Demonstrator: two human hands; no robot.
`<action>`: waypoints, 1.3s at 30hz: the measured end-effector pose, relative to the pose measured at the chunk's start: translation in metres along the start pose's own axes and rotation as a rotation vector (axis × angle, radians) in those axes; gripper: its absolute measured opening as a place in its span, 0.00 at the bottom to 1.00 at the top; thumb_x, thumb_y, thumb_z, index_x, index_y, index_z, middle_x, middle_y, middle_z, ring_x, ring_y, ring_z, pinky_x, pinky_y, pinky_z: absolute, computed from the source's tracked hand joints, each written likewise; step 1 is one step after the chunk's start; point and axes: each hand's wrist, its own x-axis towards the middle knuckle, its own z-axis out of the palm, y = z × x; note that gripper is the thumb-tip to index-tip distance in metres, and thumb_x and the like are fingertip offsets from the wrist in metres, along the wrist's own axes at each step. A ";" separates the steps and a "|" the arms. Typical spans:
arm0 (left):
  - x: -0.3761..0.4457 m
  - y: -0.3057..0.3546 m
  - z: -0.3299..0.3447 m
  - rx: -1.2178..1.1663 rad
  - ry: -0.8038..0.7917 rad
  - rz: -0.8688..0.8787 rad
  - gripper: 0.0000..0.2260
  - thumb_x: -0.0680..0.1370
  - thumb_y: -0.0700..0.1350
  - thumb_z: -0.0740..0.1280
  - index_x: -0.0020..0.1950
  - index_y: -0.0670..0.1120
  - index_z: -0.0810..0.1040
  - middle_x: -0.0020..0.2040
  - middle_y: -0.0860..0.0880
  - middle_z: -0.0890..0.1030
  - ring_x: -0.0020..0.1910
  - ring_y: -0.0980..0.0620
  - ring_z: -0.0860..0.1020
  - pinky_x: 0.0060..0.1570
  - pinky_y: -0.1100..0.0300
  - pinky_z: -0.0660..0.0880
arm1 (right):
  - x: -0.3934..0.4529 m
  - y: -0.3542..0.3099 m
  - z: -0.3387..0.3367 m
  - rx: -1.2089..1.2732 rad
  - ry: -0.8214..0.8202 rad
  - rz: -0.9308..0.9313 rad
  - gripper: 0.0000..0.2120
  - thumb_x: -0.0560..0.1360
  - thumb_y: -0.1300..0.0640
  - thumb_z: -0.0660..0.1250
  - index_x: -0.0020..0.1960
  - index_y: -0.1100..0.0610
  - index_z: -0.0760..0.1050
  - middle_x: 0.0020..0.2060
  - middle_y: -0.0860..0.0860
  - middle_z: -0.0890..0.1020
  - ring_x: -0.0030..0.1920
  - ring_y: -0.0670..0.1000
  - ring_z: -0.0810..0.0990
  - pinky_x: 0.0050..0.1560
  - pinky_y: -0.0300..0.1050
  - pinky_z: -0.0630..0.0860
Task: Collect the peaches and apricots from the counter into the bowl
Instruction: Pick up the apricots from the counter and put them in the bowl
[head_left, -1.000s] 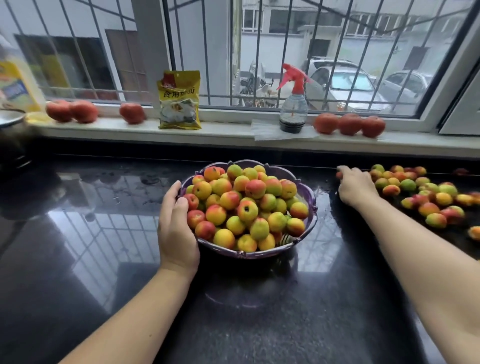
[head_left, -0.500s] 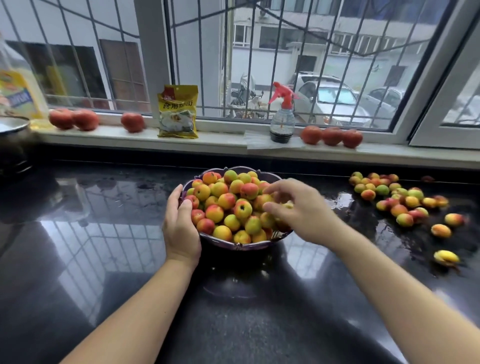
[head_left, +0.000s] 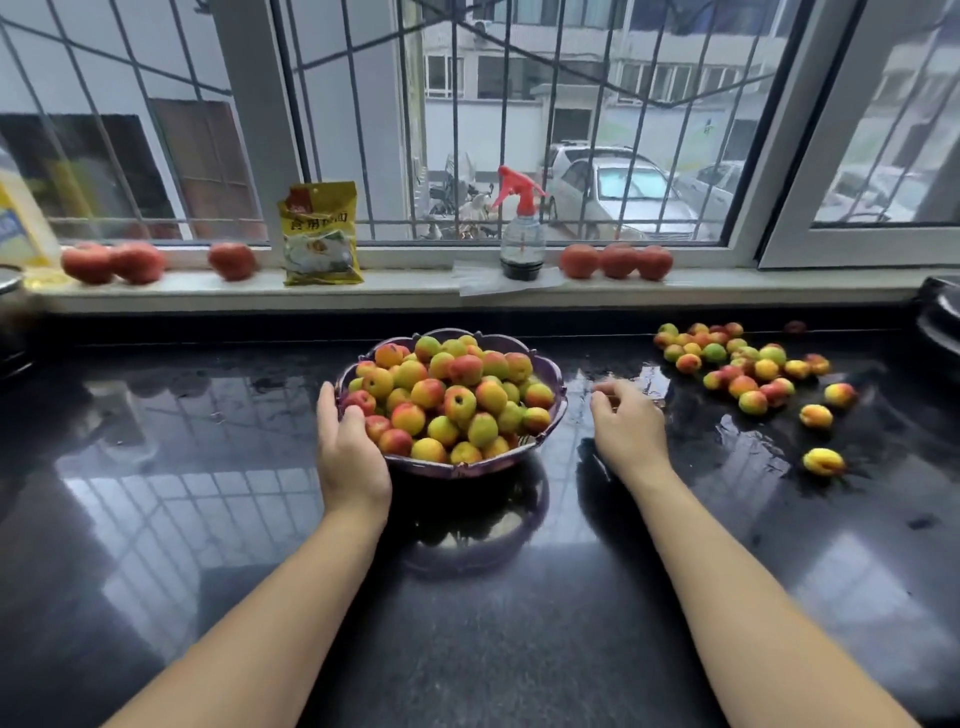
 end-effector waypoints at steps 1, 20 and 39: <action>-0.006 -0.001 0.003 -0.013 0.019 -0.015 0.25 0.86 0.52 0.53 0.84 0.53 0.61 0.81 0.51 0.66 0.76 0.52 0.67 0.76 0.50 0.66 | -0.002 -0.003 0.004 0.013 -0.018 -0.015 0.10 0.81 0.57 0.62 0.56 0.56 0.81 0.51 0.54 0.84 0.54 0.57 0.80 0.50 0.44 0.70; -0.033 -0.013 0.011 0.193 0.018 0.029 0.26 0.86 0.53 0.53 0.85 0.52 0.60 0.82 0.47 0.64 0.79 0.48 0.63 0.67 0.60 0.57 | -0.006 0.088 -0.121 -0.792 0.048 0.318 0.17 0.79 0.60 0.61 0.66 0.62 0.74 0.66 0.62 0.69 0.65 0.67 0.68 0.65 0.54 0.68; -0.036 -0.004 0.005 0.032 0.038 -0.034 0.13 0.85 0.50 0.62 0.69 0.51 0.72 0.64 0.49 0.78 0.59 0.51 0.78 0.48 0.64 0.73 | -0.072 -0.056 -0.036 0.090 -0.050 -0.403 0.04 0.78 0.53 0.71 0.49 0.54 0.80 0.51 0.49 0.77 0.54 0.49 0.76 0.57 0.43 0.73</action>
